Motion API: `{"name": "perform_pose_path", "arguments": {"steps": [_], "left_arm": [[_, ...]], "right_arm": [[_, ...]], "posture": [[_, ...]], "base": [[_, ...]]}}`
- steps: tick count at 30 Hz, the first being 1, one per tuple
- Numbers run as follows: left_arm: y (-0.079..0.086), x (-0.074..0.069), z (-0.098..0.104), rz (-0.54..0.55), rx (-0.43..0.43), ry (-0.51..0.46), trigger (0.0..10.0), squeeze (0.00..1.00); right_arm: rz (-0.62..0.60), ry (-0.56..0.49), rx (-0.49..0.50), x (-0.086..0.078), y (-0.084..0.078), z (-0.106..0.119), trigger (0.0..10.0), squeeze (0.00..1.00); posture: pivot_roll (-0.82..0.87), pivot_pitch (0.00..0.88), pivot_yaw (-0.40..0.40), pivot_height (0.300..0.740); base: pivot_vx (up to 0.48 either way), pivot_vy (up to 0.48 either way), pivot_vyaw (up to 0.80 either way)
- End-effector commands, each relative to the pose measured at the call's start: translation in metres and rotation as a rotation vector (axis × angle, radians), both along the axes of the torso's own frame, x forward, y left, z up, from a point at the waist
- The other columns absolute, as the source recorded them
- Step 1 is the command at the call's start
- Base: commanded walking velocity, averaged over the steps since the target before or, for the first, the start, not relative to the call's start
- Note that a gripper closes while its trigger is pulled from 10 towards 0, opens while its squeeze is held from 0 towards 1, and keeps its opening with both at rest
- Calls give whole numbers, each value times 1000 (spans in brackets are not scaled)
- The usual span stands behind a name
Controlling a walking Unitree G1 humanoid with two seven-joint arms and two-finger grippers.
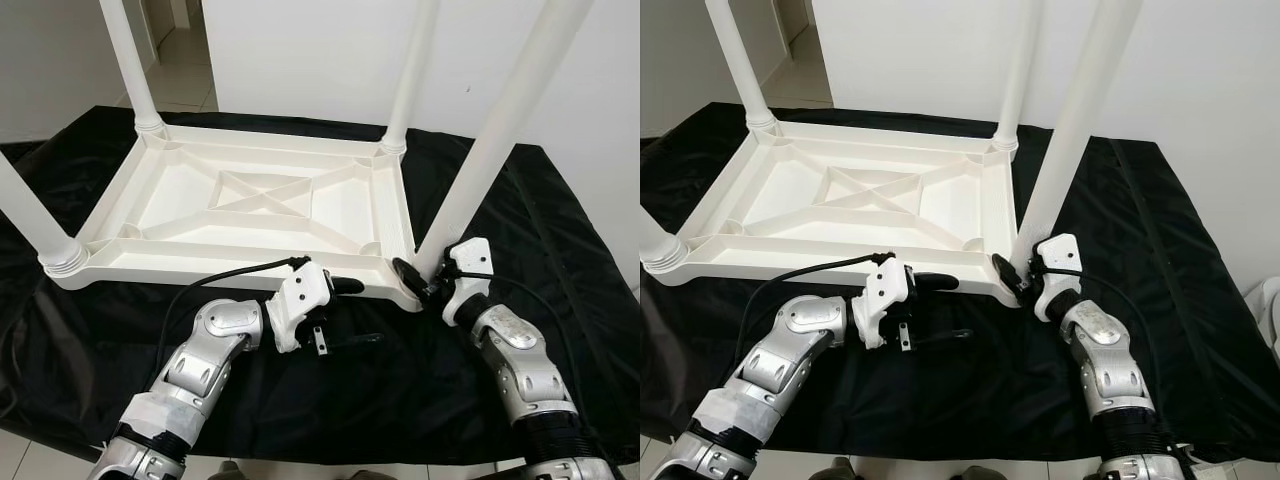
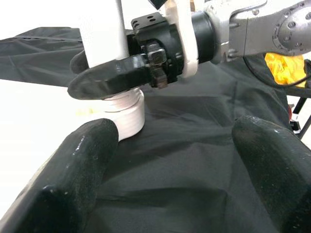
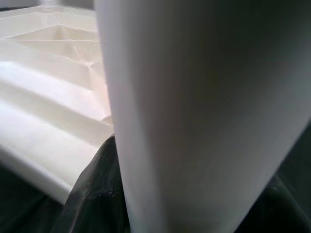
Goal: Building children table
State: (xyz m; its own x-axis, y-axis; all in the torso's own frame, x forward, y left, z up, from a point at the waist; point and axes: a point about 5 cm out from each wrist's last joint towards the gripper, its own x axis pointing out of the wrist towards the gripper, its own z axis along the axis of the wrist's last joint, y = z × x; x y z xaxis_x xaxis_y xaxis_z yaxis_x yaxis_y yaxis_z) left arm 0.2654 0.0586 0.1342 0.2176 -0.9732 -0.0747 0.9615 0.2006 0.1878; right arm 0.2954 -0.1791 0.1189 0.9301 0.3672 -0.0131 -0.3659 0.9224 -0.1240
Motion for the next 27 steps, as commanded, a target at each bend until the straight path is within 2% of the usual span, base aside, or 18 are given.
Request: {"name": "perform_pose_path", "arguments": {"steps": [1,6,7,14,15,16,18,19,22,27], "left_arm": [[0,0,-2,33,7,7,10000,0],[0,0,-3,25,11,9,10000,0],[-1,0,-3,22,11,9,10000,0],[-2,0,-3,14,12,10,10000,0],[-1,0,-3,12,14,11,10000,0],[-1,0,-3,12,14,11,10000,0],[-1,-1,-3,10,15,14,10000,0],[-1,-1,-3,10,15,14,10000,0],[-2,-2,-3,8,13,15,10000,0],[0,-2,-3,9,14,14,10000,0]], "right_arm": [[-127,51,-49,-1,-9,-15,10000,0],[-227,61,-1,-2,-6,-15,10000,0],[-265,63,37,-3,-3,-15,10000,0],[-368,60,99,-5,4,-14,10000,0],[-441,57,102,-6,7,-15,10000,0],[-441,57,102,-6,7,-15,10000,0],[-582,37,107,-6,19,-15,10000,0],[-582,37,107,-6,19,-15,10000,0],[-623,34,131,-5,33,-14,10000,0],[-616,22,131,-4,37,-11,10000,0]], "posture": [[-8,4,-44,740],[-18,5,-36,740],[-21,6,-34,740],[-25,10,-28,740],[-28,13,-26,740],[-28,13,-26,740],[-22,16,-27,740],[-22,16,-27,740],[-14,17,-27,740],[-16,17,-23,740]], "base": [[0,0,0],[0,0,0],[0,0,0],[0,0,0],[0,0,0],[0,0,0],[0,0,0],[0,0,0],[0,0,0],[0,0,0]]}}
